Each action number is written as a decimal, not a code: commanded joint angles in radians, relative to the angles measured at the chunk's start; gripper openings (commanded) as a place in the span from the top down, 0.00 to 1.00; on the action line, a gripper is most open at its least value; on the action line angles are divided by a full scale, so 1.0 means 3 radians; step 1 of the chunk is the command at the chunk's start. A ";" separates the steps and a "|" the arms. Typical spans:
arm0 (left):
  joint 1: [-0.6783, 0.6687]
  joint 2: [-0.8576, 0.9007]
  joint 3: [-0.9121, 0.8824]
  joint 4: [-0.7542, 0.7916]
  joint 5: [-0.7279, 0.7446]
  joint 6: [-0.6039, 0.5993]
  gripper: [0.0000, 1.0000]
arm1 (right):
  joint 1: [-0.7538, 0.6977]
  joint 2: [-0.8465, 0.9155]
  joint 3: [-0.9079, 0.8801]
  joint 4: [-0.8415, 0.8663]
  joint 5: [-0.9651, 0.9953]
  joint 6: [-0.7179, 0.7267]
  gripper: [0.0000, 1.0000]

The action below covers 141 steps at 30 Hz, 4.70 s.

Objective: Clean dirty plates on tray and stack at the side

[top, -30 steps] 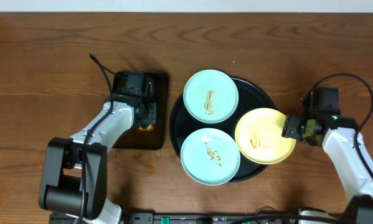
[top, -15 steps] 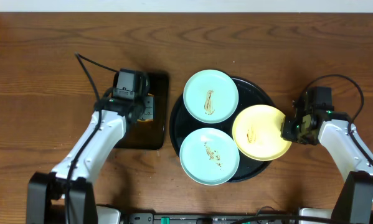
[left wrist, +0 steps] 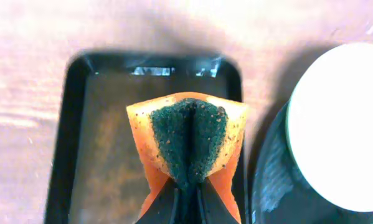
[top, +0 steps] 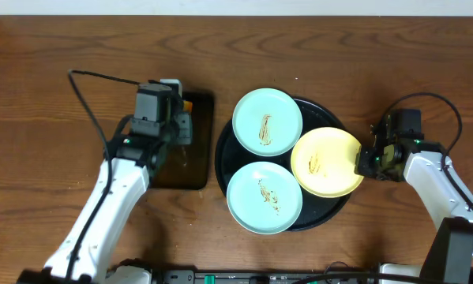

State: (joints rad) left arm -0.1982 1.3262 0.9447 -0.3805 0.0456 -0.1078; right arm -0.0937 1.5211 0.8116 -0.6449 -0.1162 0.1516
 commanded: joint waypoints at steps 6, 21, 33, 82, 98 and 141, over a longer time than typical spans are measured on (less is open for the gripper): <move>0.0005 -0.0401 0.0028 0.0366 -0.0045 -0.0019 0.92 | -0.0014 0.0036 0.0031 -0.0001 0.0071 0.0001 0.99; 0.0005 -0.0465 0.0028 0.0441 -0.0045 -0.0019 0.92 | -0.0014 0.0036 0.0031 0.0004 0.0071 0.0001 0.99; 0.0004 -0.0282 0.0028 0.0201 -0.0043 -0.0022 0.92 | -0.0014 0.0036 0.0031 0.0004 0.0071 0.0001 0.99; -0.2017 0.1793 0.0983 0.0907 0.1279 -0.0576 0.93 | 0.0037 0.0036 0.0031 -0.0036 0.0020 0.0001 0.99; -0.2258 0.2377 0.0982 0.1469 0.1288 -0.1251 0.92 | 0.0037 0.0036 0.0031 -0.0072 0.0020 0.0001 0.99; -0.1019 0.0996 0.0991 -0.0777 -0.0217 -0.0715 0.92 | 0.0037 0.0036 -0.0076 -0.0109 0.0121 0.0011 0.93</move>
State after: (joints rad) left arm -0.5774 1.6600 1.2327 -0.5941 0.0223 -0.3382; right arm -0.0914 1.5230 0.8104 -0.6823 -0.1127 0.1513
